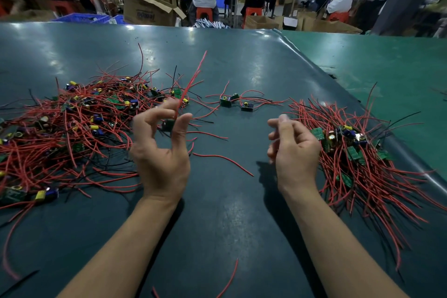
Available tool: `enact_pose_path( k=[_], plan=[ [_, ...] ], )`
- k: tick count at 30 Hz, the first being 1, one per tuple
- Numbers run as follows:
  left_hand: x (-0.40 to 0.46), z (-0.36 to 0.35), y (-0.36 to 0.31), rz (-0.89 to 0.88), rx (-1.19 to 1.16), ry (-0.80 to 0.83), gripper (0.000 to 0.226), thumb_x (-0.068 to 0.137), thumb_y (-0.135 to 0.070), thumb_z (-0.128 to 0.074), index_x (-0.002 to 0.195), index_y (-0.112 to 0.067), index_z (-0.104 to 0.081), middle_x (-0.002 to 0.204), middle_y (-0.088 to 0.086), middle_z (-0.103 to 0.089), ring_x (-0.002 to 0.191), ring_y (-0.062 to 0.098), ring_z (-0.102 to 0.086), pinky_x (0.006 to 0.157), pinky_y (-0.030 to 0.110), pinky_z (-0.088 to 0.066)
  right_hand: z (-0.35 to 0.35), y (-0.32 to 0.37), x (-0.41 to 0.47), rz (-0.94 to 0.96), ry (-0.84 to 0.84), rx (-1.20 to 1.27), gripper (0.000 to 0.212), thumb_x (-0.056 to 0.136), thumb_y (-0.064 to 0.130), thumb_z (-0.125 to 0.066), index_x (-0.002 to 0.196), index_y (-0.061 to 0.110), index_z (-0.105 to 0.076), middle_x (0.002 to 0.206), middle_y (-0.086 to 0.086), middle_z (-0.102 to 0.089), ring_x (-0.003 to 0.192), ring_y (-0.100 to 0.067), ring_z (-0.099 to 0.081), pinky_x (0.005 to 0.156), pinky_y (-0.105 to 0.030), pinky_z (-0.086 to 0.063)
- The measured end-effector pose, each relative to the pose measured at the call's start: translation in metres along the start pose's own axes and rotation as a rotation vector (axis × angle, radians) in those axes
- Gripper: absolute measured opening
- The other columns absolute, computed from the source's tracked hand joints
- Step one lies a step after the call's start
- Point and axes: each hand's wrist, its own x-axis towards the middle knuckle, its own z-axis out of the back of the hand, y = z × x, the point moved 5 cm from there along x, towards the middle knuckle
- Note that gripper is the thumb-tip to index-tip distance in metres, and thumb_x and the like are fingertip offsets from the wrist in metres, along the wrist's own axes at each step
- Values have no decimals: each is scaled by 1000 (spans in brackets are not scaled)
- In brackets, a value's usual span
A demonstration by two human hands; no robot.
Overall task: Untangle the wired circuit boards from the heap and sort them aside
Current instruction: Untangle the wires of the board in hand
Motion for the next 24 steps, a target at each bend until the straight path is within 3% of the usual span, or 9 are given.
enact_pose_path(
  k=[2, 4, 7, 10, 13, 18, 24],
  plan=[
    [-3, -7, -7, -18, -54, 96, 15, 94, -23, -66, 106, -26, -56, 98, -19, -65, 86, 18, -70, 78, 35, -55, -16, -5, -7, -189, 254, 119, 27, 95, 31, -59, 83, 11, -72, 65, 1, -60, 41, -10, -47, 36, -18, -34],
    [-8, -15, -11, -22, -80, 243, 13, 94, -22, -66, 106, -24, -60, 90, -11, -66, 69, 13, -68, 64, 27, -53, -34, -10, -20, -371, 519, 198, 42, 87, 47, -57, 89, 9, -74, 69, -2, -62, 43, -12, -48, 36, -18, -33],
    [-18, -28, -11, -110, 39, 492, 15, 90, -22, -70, 99, -10, -69, 93, 2, -65, 80, 13, -64, 71, 25, -52, -41, -8, -26, -372, 658, 283, 42, 83, 49, -56, 94, 13, -76, 65, 1, -53, 41, -9, -39, 37, -15, -28],
    [-22, -37, -6, -73, 163, 627, 27, 84, -27, -74, 98, -4, -73, 91, 5, -65, 82, 14, -61, 75, 20, -48, -34, -6, -21, -289, 601, 290, 25, 86, 30, -62, 97, 12, -76, 62, 2, -49, 41, -7, -35, 38, -15, -27],
    [-21, -37, -2, 22, 180, 651, 37, 80, -34, -73, 104, -7, -72, 92, -1, -70, 81, 4, -61, 76, 10, -44, -30, -8, -17, -216, 485, 170, 13, 88, 20, -67, 87, 12, -77, 59, 2, -55, 41, -9, -39, 38, -17, -29],
    [-21, -38, -3, 14, 225, 633, 22, 83, -30, -74, 93, -10, -73, 85, -6, -71, 69, -15, -50, 69, 4, -36, -20, -9, -7, -139, 208, 139, 13, 88, 13, -70, 75, 9, -73, 55, 1, -60, 37, -8, -35, 36, -18, -27],
    [-20, -36, -7, -15, 277, 603, 25, 84, -34, -72, 92, -11, -75, 88, -4, -74, 74, 15, -65, 69, 31, -51, -1, -10, 5, -125, -61, 173, 19, 88, 13, -71, 70, 7, -69, 51, 4, -59, 35, -6, -32, 36, -18, -25]
  ],
)
